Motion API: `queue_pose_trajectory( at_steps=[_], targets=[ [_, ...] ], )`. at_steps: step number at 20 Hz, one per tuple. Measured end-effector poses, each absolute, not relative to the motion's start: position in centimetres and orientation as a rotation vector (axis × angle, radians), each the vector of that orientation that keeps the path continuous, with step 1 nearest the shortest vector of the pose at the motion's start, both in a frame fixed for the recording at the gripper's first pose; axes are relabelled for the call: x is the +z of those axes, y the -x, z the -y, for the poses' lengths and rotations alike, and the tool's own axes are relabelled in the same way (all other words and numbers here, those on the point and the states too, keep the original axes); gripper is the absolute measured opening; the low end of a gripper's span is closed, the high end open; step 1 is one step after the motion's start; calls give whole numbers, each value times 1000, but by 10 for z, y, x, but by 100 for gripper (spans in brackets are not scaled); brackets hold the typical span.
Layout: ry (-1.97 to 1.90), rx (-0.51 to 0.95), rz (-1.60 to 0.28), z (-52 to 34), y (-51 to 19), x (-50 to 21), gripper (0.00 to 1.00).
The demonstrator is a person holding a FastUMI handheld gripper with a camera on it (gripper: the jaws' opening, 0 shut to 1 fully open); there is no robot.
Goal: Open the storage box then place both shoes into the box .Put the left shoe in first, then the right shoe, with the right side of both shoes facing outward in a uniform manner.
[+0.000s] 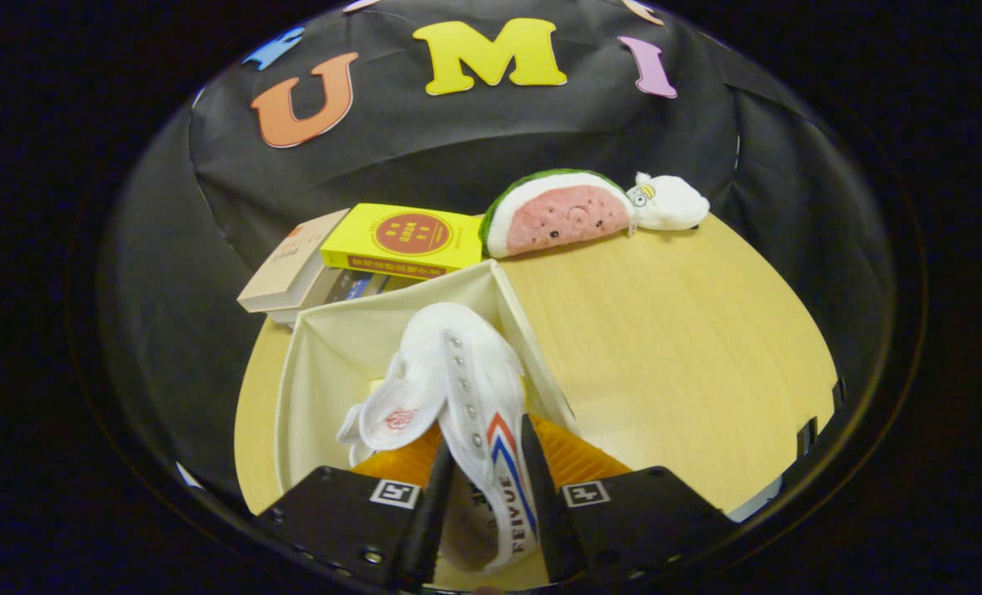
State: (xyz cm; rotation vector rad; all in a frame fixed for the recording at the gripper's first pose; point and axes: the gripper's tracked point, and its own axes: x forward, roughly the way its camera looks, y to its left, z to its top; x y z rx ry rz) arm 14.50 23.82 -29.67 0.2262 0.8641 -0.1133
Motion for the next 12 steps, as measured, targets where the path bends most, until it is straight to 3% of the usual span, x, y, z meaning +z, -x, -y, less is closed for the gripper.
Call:
queue_pose_trajectory(
  at_steps=[4,7,9,12],
  targets=[
    [-176,-73,-817,-237,-141,-277,85],
    [-161,-56,-770,-230,-136,-258,87],
    [-132,-44,-731,-224,-132,-244,96],
    [-86,-30,-650,-211,-124,-216,96]
  ],
)
